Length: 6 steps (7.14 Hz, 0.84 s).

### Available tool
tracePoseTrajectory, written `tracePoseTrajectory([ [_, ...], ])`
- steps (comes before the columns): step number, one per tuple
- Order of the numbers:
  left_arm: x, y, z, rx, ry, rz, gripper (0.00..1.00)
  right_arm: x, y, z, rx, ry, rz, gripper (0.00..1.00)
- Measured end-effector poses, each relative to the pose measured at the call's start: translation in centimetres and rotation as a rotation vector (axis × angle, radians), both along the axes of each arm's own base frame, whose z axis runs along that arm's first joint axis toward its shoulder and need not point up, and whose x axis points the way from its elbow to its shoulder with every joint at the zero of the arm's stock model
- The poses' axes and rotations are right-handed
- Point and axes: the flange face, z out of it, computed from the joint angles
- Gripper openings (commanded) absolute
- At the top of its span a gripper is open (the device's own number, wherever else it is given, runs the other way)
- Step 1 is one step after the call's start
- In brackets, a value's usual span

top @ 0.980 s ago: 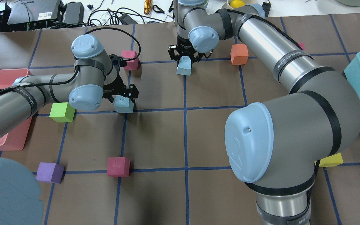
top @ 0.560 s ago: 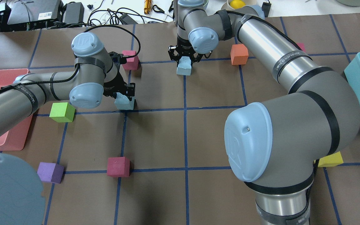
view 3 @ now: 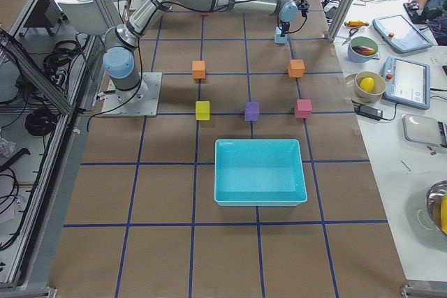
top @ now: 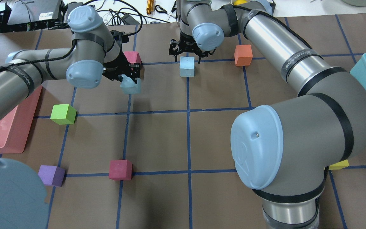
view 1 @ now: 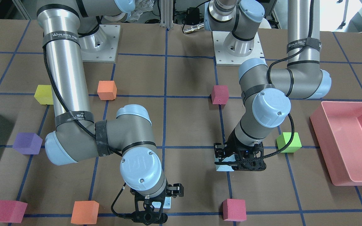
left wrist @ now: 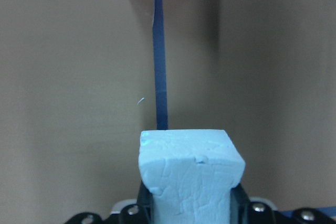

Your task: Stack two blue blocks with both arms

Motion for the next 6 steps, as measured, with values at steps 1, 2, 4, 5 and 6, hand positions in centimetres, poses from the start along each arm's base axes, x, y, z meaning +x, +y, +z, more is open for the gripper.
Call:
tracePoseTrajectory([
  [1, -0.9, -0.9, 1.5, 0.006, 0.003, 0.011, 0.0, -1.9, 0.9, 4.1, 0.013, 0.013, 0.006, 1.0],
  [2, -2.5, -1.7, 2.5, 0.002, 0.005, 0.021, 0.0, -5.2, 1.6, 7.9, 0.033, 0.026, 0.024, 1.0],
  [4, -6.9, -3.9, 4.1, -0.015, 0.012, 0.046, 0.0, -13.3, 2.6, 12.3, 0.072, 0.039, 0.01, 1.0],
  [5, -9.2, -5.3, 4.8, -0.015, 0.017, 0.058, 0.0, -16.3, 4.5, 13.8, 0.093, 0.058, -0.012, 1.0],
  [6, -11.5, -6.5, 5.0, -0.016, 0.022, 0.068, 0.0, -18.1, 7.7, 15.2, 0.109, 0.079, -0.026, 1.0],
])
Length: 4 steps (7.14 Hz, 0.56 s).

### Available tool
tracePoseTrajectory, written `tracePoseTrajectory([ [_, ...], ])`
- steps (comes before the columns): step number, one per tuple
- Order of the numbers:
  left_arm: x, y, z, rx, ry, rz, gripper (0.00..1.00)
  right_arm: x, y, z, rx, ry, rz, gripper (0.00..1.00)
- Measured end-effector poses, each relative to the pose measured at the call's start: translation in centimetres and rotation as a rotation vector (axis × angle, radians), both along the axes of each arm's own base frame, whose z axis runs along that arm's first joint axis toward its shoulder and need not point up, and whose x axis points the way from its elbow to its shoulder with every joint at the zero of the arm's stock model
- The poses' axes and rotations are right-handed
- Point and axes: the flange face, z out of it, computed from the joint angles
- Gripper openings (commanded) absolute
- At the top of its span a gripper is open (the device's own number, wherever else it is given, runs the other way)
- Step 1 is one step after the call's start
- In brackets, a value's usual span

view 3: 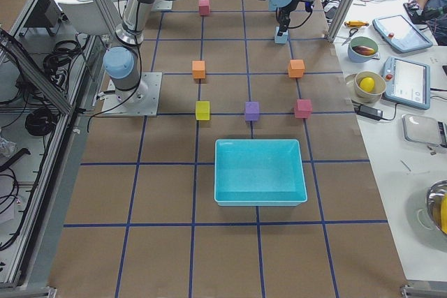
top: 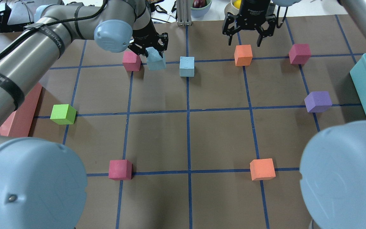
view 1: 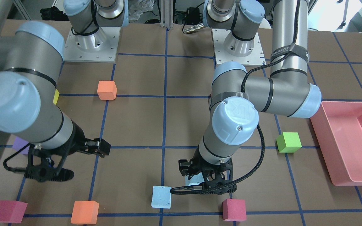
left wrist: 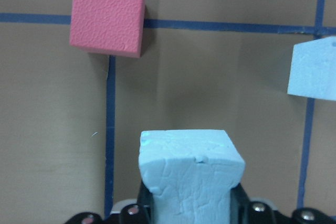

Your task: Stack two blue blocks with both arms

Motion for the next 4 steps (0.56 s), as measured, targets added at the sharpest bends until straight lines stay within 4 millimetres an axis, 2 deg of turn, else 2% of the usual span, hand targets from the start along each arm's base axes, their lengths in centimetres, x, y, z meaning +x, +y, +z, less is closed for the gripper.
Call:
tracePoseTrajectory([
  [2, -4.4, -2.1, -1.1, -0.008, 0.01, 0.011, 0.0, -1.6, 9.2, 2.8, 0.005, 0.032, -0.005, 1.0],
  [3, -6.2, -2.6, -1.8, -0.011, 0.013, 0.017, 0.0, -2.0, 12.1, 3.8, -0.012, 0.047, -0.006, 1.0],
  [4, -7.8, -2.7, -2.8, -0.005, 0.01, 0.013, 0.0, -2.2, 13.6, 4.3, -0.018, 0.06, -0.005, 1.0],
])
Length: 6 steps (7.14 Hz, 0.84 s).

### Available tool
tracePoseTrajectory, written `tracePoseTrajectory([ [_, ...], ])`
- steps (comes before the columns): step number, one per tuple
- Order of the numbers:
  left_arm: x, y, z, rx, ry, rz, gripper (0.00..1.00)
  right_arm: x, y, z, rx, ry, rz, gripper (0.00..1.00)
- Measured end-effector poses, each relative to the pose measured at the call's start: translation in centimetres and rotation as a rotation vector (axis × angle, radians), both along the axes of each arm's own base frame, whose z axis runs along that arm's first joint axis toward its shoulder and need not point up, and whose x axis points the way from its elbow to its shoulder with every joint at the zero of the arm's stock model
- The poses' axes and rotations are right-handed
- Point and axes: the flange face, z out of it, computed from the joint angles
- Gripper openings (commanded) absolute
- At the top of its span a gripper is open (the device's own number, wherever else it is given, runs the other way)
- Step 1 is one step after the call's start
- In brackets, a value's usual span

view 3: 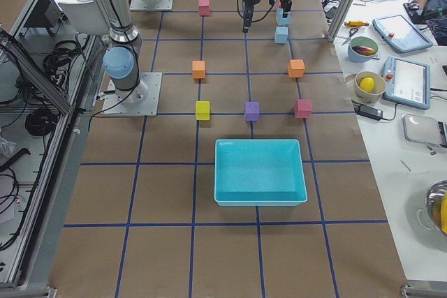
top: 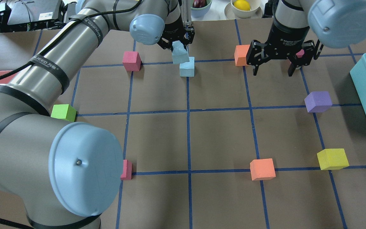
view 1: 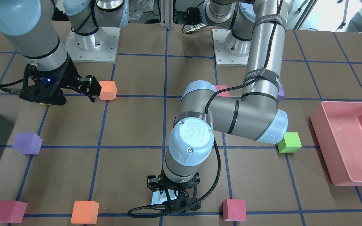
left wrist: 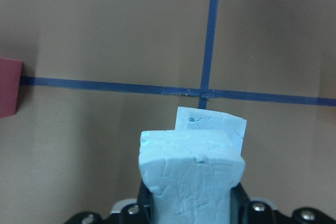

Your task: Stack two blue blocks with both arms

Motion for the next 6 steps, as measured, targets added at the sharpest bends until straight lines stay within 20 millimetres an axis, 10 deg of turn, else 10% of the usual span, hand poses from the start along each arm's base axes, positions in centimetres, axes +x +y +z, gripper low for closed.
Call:
tracePoseTrajectory([
  [6, -2.0, 0.0, -2.0, 0.009, -0.01, -0.013, 0.0, -1.7, 0.9, 1.1, -0.014, -0.028, 0.071, 1.0],
])
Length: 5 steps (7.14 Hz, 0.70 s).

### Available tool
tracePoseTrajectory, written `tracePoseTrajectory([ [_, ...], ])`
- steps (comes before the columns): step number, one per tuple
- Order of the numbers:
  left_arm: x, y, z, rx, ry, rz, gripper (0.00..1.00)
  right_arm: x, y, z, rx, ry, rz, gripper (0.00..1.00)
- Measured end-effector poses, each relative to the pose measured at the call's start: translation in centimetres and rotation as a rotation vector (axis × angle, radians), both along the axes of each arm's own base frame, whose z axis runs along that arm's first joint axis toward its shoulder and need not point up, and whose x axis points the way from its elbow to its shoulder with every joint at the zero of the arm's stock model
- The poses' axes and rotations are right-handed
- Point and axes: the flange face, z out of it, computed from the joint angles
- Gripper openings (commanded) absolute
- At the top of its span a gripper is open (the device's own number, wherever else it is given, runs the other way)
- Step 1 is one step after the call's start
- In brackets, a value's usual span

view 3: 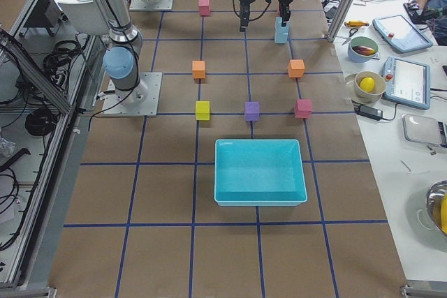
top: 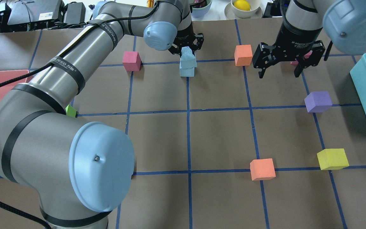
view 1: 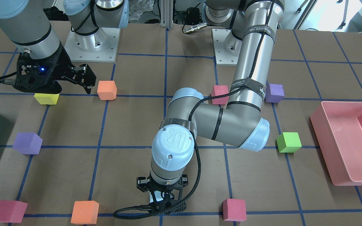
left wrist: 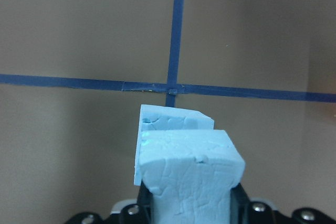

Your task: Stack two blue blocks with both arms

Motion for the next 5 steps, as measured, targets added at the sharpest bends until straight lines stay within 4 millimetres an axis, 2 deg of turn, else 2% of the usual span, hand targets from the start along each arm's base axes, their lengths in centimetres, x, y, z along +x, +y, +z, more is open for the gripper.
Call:
tracePoseTrajectory([
  [2, 0.07, -0.1, -0.08, -0.002, 0.0, 0.001, 0.0, -0.66, 0.37, 0.66, -0.01, 0.001, -0.015, 1.0],
  [5, 0.07, -0.16, -0.23, -0.003, -0.001, -0.001, 0.0, -0.57, 0.8, 1.3, -0.023, -0.001, -0.02, 1.0],
])
